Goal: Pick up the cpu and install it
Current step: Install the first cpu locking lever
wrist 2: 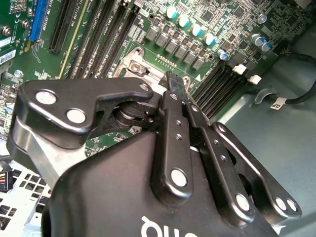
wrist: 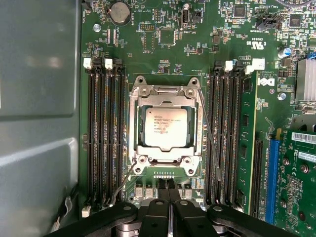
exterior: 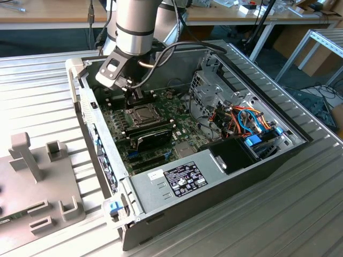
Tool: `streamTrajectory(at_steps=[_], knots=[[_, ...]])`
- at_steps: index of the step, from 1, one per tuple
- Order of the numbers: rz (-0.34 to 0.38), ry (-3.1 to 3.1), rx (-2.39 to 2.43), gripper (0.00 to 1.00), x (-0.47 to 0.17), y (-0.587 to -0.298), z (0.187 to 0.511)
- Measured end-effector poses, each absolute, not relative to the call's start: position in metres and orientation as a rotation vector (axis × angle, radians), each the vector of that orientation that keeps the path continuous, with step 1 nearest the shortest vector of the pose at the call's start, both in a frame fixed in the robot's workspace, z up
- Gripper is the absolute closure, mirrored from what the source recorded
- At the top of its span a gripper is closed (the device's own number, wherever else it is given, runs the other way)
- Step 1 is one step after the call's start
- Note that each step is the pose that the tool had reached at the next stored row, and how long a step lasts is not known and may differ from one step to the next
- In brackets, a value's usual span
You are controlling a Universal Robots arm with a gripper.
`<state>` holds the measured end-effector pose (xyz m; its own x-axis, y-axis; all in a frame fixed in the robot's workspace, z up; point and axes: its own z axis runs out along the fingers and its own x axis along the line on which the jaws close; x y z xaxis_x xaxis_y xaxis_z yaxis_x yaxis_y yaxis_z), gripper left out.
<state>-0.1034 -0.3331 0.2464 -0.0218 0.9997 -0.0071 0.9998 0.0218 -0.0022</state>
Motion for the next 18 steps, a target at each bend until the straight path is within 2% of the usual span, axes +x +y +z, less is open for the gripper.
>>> streamTrajectory(at_steps=[11,18], knots=[[-0.009,2.244,2.195,0.89,-0.113,-0.333,0.246],[0.048,2.268,2.22,0.89,-0.114,-0.333,0.246]])
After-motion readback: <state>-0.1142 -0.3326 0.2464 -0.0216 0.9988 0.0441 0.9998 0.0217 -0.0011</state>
